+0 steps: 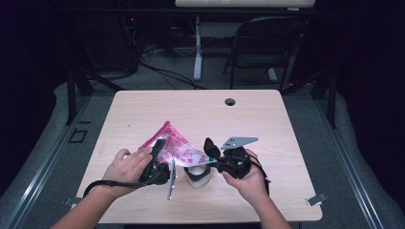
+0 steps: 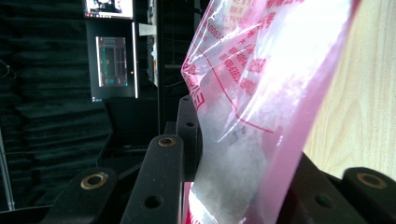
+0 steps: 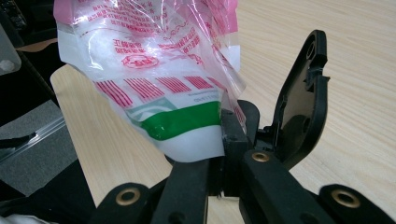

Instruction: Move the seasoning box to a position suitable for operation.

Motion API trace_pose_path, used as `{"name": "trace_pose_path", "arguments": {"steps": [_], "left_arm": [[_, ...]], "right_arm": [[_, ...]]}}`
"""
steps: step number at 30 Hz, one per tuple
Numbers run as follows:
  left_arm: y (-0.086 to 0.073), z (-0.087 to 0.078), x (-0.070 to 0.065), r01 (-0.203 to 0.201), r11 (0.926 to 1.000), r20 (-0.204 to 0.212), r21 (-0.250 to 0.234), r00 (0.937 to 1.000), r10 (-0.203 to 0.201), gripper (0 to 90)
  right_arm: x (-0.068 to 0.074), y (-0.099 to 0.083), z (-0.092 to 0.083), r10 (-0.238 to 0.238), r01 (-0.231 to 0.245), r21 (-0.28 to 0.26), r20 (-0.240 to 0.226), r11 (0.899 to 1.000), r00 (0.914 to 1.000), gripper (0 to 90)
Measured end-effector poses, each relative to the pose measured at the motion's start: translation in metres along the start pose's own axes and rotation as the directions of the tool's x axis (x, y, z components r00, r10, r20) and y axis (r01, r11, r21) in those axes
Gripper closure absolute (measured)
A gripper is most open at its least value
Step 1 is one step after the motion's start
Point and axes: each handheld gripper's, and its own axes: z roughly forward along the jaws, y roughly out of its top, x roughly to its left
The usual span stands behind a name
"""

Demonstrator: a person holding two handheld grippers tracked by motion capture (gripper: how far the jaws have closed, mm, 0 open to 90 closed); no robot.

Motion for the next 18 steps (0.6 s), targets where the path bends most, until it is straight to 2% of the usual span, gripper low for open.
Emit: {"name": "trace_pose_path", "arguments": {"steps": [13,18], "left_arm": [[-0.0038,0.0004,-0.0071,0.062,0.9981,0.028,0.000,0.9977,-0.062,76.9],[-0.0043,0.0005,-0.0094,0.098,0.9952,0.051,0.005,0.9938,-0.098,76.9]], "right_arm": [[0.0032,0.0020,-0.0017,-0.013,0.013,-0.004,0.002,1.000,0.9999,90.0],[0.0032,0.0020,-0.0018,-0.013,0.013,-0.005,0.002,1.000,0.9999,90.0]]}}
